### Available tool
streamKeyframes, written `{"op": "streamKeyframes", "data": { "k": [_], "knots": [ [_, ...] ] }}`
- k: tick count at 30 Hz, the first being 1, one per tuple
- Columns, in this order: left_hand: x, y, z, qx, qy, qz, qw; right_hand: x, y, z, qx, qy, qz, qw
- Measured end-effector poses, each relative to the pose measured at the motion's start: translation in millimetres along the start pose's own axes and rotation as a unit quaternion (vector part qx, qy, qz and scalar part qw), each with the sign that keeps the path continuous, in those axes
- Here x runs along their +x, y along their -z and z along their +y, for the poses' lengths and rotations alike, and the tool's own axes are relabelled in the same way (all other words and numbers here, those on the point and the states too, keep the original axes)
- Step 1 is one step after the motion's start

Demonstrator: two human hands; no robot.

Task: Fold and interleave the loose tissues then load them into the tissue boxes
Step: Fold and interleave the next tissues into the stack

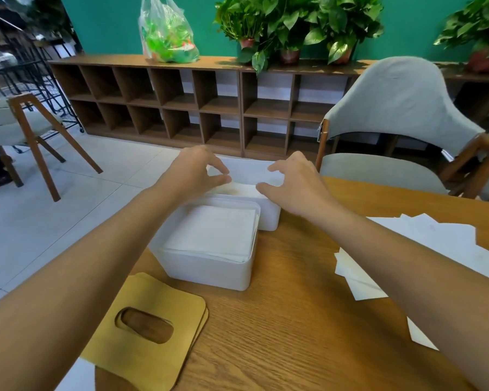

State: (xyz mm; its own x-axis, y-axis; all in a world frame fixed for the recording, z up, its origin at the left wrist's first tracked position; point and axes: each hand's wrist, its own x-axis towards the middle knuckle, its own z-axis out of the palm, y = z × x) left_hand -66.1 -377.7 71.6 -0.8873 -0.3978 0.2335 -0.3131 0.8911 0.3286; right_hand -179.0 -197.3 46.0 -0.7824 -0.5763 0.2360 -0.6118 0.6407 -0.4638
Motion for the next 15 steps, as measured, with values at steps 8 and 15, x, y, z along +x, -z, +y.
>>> {"op": "streamKeyframes", "data": {
  "k": [8,15],
  "knots": [
    [-24,15,64,-0.025,-0.072,-0.02,0.997,-56,62,23,0.081,0.02,-0.022,0.996],
    [-67,-7,145,-0.095,-0.112,-0.06,0.987,-130,120,75,0.096,0.016,-0.017,0.995]
  ]
}}
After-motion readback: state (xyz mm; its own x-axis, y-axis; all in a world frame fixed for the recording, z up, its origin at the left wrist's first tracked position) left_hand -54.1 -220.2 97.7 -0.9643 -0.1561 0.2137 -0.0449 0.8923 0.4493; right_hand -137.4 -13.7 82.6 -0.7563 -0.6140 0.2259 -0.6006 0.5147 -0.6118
